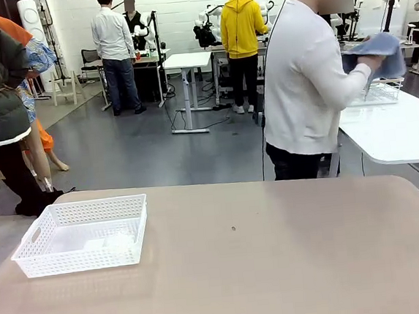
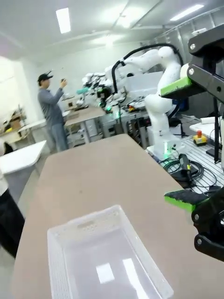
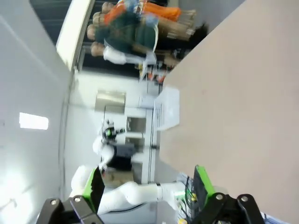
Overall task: Clean and organize the cups into the basket.
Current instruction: Pick up the Organizing basket and move it to the center of the table, then pick up the Reusable plastic cup from the right side of the table and place it inside the Organizing basket.
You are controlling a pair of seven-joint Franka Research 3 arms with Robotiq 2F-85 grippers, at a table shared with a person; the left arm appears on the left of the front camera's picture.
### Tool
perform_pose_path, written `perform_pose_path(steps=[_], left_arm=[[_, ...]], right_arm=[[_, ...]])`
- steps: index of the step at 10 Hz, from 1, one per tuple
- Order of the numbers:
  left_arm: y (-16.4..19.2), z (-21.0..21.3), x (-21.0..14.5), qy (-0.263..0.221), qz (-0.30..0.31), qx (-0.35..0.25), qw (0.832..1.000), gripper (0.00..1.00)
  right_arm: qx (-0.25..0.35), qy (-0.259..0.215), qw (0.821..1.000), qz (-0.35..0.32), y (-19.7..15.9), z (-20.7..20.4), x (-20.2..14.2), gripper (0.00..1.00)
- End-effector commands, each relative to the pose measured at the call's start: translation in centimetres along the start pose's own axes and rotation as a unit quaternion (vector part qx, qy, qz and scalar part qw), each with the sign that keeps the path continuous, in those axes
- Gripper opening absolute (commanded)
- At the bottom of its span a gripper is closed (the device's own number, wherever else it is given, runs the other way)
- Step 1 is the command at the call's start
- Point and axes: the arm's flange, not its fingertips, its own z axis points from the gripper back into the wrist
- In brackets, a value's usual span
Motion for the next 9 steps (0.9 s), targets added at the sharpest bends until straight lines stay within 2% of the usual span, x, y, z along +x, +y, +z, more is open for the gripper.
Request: perform_pose_path(steps=[1, 3, 5, 7, 8, 9], left_arm=[[-0.6, 0.9, -0.4, -0.03, 0.02, 0.019, 0.999, 1.0], [0.2, 3.2, -1.4, -0.057, 0.032, 0.025, 0.998, 1.0], [0.4, 5.0, -2.0, -0.081, 0.036, 0.047, 0.995, 1.0], [0.4, 5.9, -2.7, -0.107, 0.043, 0.089, 0.989, 1.0], [0.2, 6.0, -2.8, -0.119, 0.045, 0.097, 0.987, 1.0], [1.0, 6.4, -2.4, -0.094, 0.029, 0.063, 0.993, 1.0]], right_arm=[[0.002, -0.039, 0.999, -0.008, 0.2, 2.0, -0.6, 1.0], [0.013, -0.076, 0.997, -0.017, -0.7, 5.0, -1.4, 1.0], [0.025, -0.096, 0.995, -0.004, -0.3, 6.1, -2.1, 1.0], [0.019, -0.088, 0.996, 0.004, 0.7, 5.9, -2.1, 1.0], [0.016, -0.093, 0.995, -0.017, -0.3, 6.9, -2.4, 1.0], [0.016, -0.093, 0.995, -0.017, -0.3, 6.9, -2.4, 1.0]])
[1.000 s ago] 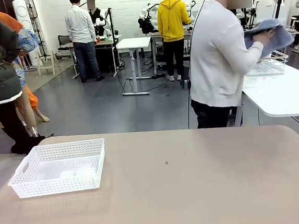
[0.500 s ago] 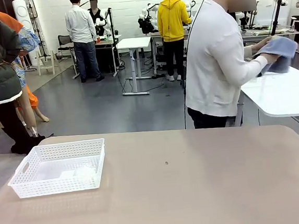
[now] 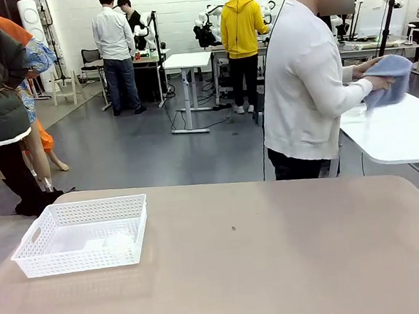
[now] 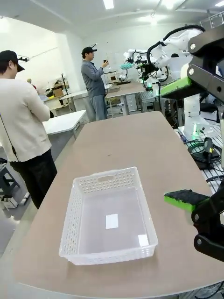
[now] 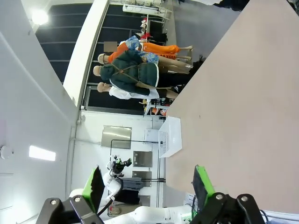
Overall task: Clean and organize the cups into the basket.
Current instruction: Pick up the Organizing basket and move it to the center of the table, then pick up the Reusable plastic cup from the right side of the table and place it inside the Organizing basket.
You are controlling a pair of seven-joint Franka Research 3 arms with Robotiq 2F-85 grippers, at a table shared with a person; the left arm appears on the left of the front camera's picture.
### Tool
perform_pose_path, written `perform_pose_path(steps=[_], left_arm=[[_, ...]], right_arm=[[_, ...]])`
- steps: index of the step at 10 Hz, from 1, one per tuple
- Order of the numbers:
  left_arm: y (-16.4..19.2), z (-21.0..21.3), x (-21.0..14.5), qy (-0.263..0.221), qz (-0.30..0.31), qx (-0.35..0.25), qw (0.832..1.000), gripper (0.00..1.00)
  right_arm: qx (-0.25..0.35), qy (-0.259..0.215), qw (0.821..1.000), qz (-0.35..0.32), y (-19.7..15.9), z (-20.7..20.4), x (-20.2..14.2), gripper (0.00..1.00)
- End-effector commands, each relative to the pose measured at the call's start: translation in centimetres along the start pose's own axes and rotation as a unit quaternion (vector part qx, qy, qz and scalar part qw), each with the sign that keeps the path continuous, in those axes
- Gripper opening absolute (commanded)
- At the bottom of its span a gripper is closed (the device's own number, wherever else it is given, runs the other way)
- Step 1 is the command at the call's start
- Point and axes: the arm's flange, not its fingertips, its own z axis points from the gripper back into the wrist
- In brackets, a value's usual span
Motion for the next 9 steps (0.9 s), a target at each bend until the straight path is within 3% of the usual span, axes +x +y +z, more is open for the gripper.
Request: perform_pose_path(steps=[1, 9], left_arm=[[-0.03, -0.46, -0.08, 0.015, 0.0, -0.015, 1.0, 1.0], [-0.03, -0.46, -0.08, 0.015, 0.0, -0.015, 1.0, 1.0]], right_arm=[[0.004, -0.001, 1.0, 0.0, -0.32, 0.25, 0.06, 1.0], [0.004, -0.001, 1.0, 0.0, -0.32, 0.25, 0.06, 1.0]])
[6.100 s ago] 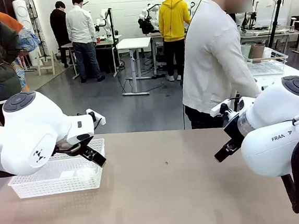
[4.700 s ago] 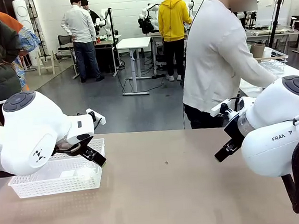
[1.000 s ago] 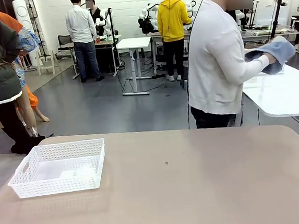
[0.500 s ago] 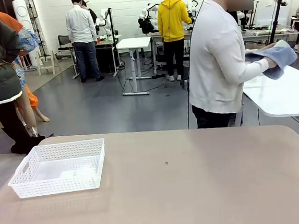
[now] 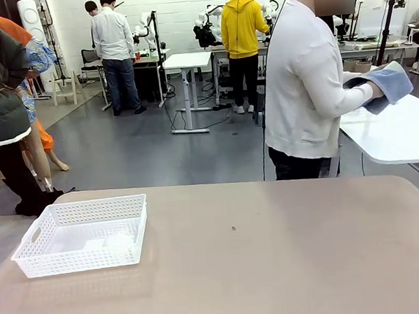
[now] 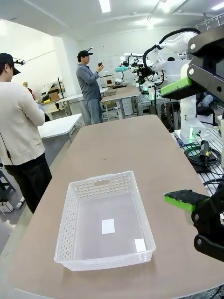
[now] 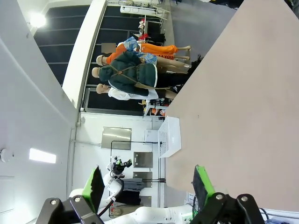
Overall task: Clean and organize the cups into the basket.
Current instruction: Pick up the Organizing basket and move it to the center of the table, then pick up the Reusable plastic cup from the right side of the table and place it inside the Organizing basket.
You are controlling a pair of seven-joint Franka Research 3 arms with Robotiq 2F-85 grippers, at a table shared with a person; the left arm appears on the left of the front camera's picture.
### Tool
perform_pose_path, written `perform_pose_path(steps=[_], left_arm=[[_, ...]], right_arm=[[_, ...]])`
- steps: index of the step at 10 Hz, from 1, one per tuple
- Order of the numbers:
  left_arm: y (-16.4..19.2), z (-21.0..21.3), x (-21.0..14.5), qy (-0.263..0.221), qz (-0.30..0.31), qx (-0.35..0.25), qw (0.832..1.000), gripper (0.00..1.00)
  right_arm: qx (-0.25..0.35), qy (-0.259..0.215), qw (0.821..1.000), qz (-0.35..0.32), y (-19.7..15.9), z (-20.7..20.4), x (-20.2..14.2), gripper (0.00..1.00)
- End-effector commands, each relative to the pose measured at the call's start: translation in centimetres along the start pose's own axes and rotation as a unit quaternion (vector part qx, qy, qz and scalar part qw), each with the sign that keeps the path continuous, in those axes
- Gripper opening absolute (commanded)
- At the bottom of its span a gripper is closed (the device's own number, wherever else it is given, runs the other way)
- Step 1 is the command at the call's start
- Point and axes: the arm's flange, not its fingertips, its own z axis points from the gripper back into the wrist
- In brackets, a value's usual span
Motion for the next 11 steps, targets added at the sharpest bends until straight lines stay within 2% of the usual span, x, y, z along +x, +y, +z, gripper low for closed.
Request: perform_pose_path(steps=[1, 11], left_arm=[[-0.06, 0.01, 0.08, 0.002, -0.003, -0.004, 1.0, 1.0], [-0.06, 0.01, 0.08, 0.002, -0.003, -0.004, 1.0, 1.0]], right_arm=[[0.006, 0.0, 1.0, 0.007, 0.0, 0.09, 0.1, 1.0], [0.006, 0.0, 1.0, 0.007, 0.0, 0.09, 0.1, 1.0]])
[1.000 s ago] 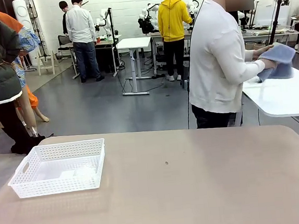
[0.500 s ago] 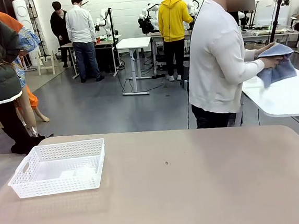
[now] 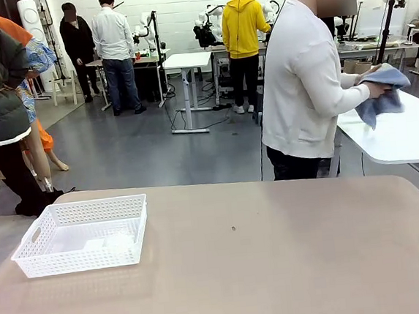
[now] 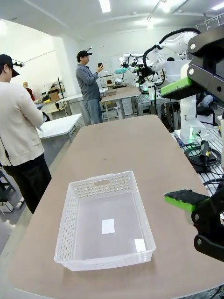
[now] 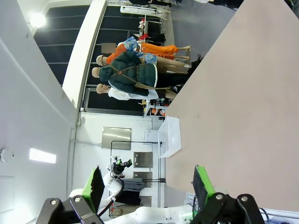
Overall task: Clean and organize the cups into the basket.
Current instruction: Pick up the Organizing basket and move it to the center of the table, then pick up the Reusable plastic cup from the right side of the table and place it inside the Organizing basket.
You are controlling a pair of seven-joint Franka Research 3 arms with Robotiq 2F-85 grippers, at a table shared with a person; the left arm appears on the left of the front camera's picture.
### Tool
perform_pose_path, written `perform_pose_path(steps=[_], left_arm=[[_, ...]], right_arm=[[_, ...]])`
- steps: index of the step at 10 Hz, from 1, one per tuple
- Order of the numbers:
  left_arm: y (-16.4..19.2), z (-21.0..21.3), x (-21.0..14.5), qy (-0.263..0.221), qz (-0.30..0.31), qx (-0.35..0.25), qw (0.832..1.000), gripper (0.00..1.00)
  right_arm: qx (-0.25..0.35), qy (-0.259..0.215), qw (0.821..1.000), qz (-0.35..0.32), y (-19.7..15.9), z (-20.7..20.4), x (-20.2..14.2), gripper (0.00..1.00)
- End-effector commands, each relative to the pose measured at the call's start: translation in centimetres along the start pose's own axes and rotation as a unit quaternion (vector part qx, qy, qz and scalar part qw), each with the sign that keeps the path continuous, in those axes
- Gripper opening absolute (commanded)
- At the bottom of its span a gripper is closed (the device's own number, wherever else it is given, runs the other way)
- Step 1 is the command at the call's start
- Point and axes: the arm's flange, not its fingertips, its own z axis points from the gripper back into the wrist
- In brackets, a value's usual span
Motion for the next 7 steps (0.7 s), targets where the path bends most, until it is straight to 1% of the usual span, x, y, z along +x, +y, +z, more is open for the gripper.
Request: perform_pose_path(steps=[1, 7], left_arm=[[-0.08, 0.02, 0.08, 0.002, -0.003, -0.004, 1.0, 1.0], [-0.08, 0.02, 0.08, 0.002, -0.003, -0.004, 1.0, 1.0]], right_arm=[[0.006, 0.0, 1.0, 0.008, 0.0, 0.08, 0.12, 1.0], [0.006, 0.0, 1.0, 0.008, 0.0, 0.08, 0.12, 1.0]])
